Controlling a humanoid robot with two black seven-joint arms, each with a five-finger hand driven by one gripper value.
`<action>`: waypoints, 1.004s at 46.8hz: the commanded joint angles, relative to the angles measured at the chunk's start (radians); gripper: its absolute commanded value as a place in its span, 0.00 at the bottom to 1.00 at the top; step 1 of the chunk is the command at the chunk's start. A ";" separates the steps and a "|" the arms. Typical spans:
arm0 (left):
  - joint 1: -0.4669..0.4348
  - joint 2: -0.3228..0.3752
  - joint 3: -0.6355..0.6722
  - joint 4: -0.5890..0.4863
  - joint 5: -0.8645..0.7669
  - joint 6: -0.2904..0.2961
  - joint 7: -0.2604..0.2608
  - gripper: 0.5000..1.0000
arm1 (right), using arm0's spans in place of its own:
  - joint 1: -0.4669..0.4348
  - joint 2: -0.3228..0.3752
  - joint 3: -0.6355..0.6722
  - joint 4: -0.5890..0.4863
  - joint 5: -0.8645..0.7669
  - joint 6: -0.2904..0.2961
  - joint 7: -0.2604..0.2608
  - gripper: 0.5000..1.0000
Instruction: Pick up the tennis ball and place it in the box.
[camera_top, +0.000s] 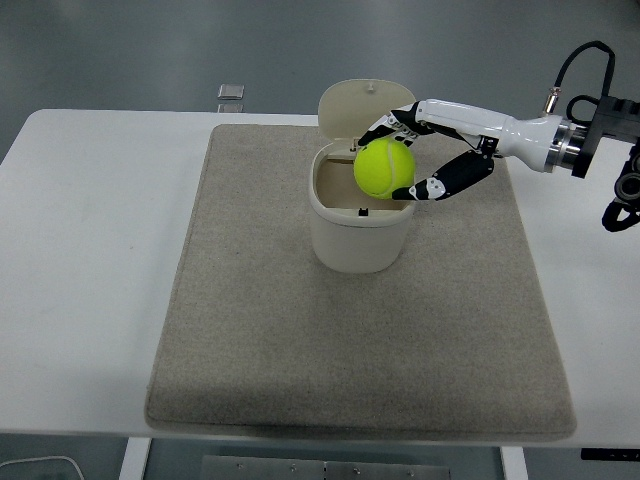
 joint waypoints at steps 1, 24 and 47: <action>0.000 0.000 0.000 0.000 0.000 0.000 0.000 0.98 | 0.000 0.007 0.000 -0.004 0.000 0.000 0.000 0.21; 0.000 0.000 0.000 0.000 0.000 0.000 0.000 0.98 | -0.012 0.010 -0.005 -0.015 -0.002 -0.009 0.000 0.56; 0.000 0.000 0.000 0.000 0.000 0.000 0.000 0.98 | -0.017 0.024 -0.023 -0.025 -0.002 -0.005 0.000 0.72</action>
